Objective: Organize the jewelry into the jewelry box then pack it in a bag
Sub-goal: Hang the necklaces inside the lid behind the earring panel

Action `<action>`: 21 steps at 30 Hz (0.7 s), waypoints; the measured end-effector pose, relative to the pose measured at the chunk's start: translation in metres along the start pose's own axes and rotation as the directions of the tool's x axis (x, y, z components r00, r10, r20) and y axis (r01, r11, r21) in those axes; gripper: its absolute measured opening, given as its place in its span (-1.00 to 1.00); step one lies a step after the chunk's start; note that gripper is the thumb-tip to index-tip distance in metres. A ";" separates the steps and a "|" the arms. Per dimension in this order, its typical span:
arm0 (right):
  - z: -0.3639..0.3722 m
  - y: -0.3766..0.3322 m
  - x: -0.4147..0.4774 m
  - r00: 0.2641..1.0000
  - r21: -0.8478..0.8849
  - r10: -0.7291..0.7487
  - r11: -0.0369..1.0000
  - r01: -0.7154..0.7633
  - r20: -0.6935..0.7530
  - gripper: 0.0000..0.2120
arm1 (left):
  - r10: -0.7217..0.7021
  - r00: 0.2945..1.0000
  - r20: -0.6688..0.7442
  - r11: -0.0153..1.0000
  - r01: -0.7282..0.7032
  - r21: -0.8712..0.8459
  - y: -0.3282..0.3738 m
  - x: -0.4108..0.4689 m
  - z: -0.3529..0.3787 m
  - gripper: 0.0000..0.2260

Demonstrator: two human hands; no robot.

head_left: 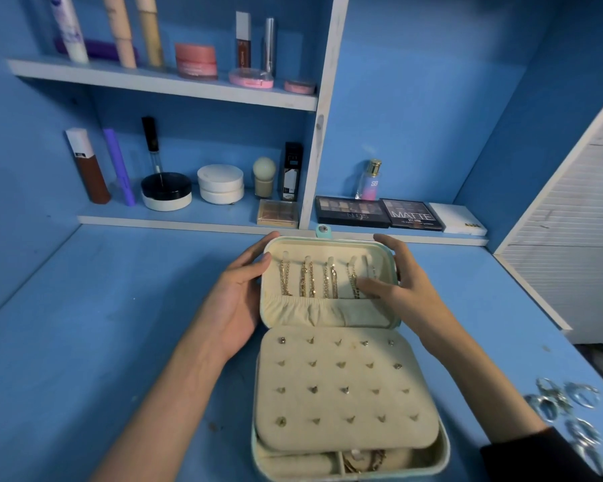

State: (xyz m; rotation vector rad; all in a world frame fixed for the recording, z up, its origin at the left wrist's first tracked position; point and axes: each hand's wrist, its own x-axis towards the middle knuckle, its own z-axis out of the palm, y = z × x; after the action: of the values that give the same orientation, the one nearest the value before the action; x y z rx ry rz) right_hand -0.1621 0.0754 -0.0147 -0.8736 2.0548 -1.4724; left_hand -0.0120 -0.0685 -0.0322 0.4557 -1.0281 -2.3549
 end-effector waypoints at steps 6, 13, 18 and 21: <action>0.003 0.000 -0.001 0.999 -0.087 -0.035 0.996 0.035 -0.003 -0.39 | 0.002 1.000 0.002 1.000 -0.002 0.004 -0.001 0.000 0.000 -0.67; 0.001 -0.006 -0.001 1.000 -0.094 -0.010 0.996 0.012 0.023 -0.28 | 0.001 1.000 -0.004 1.000 -0.001 0.000 0.000 0.000 0.000 -0.69; -0.001 0.001 -0.002 0.980 -0.275 -0.174 0.951 0.141 -0.099 -0.43 | 0.004 1.000 0.000 1.000 -0.004 -0.002 0.000 -0.001 0.001 -0.68; -0.001 0.004 -0.004 0.798 -0.616 -0.587 0.681 0.396 -0.135 -0.77 | 0.006 1.000 -0.002 1.000 -0.006 -0.004 0.001 -0.001 0.001 -0.67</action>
State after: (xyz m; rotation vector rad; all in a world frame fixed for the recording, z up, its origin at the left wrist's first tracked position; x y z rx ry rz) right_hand -0.1611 0.0802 -0.0180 -1.6400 2.7269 -1.3240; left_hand -0.0114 -0.0673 -0.0307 0.4529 -1.0217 -2.3509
